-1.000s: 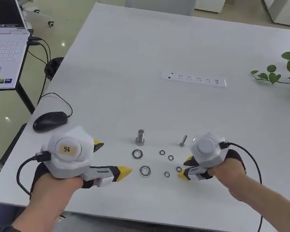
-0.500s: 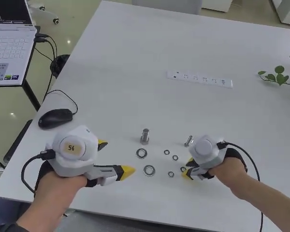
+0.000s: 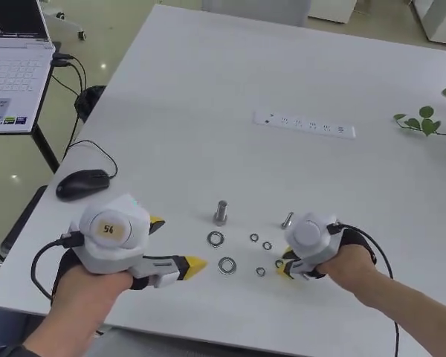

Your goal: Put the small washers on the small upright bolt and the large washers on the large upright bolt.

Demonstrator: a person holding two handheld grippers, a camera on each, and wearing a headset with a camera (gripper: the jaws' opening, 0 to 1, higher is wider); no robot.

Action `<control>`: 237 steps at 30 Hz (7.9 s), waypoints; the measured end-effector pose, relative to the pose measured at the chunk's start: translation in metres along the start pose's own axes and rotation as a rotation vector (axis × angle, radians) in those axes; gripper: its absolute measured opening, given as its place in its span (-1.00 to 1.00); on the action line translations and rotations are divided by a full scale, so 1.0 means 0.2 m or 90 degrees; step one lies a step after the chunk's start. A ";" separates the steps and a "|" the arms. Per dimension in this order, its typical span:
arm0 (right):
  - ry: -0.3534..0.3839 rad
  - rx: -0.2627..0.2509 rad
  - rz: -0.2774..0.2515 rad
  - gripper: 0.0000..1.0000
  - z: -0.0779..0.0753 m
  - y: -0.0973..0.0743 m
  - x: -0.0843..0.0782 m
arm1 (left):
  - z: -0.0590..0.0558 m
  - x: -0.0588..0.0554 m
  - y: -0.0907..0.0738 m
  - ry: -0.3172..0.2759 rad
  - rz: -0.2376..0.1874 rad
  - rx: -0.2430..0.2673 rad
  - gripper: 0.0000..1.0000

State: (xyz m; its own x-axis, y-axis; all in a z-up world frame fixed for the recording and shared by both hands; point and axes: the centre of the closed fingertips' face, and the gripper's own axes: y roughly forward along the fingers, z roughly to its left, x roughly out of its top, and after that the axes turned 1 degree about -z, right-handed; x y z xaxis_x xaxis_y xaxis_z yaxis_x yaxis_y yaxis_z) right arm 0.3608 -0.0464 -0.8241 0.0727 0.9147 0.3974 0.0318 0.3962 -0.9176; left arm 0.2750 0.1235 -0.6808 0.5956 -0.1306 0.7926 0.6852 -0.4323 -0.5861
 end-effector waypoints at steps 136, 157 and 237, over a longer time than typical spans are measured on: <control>-0.165 0.049 -0.023 -0.75 -0.10 -0.18 -0.02 | 0.10 0.08 0.01 -0.004 -0.017 0.016 0.28; -0.115 -0.043 -0.076 -0.75 -0.37 -0.44 0.12 | 0.12 0.06 0.00 -0.012 -0.019 0.022 0.28; -0.165 0.021 0.038 -0.82 -0.44 -0.09 0.19 | 0.13 0.02 0.00 -0.028 -0.009 0.025 0.28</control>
State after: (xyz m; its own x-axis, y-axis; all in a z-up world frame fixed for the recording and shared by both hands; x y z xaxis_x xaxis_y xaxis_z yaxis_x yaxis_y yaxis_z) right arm 0.4510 -0.0255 -0.7929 -0.1841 0.9248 0.3329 0.0022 0.3391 -0.9408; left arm 0.2883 0.1465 -0.6830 0.6030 -0.0855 0.7931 0.7091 -0.3980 -0.5820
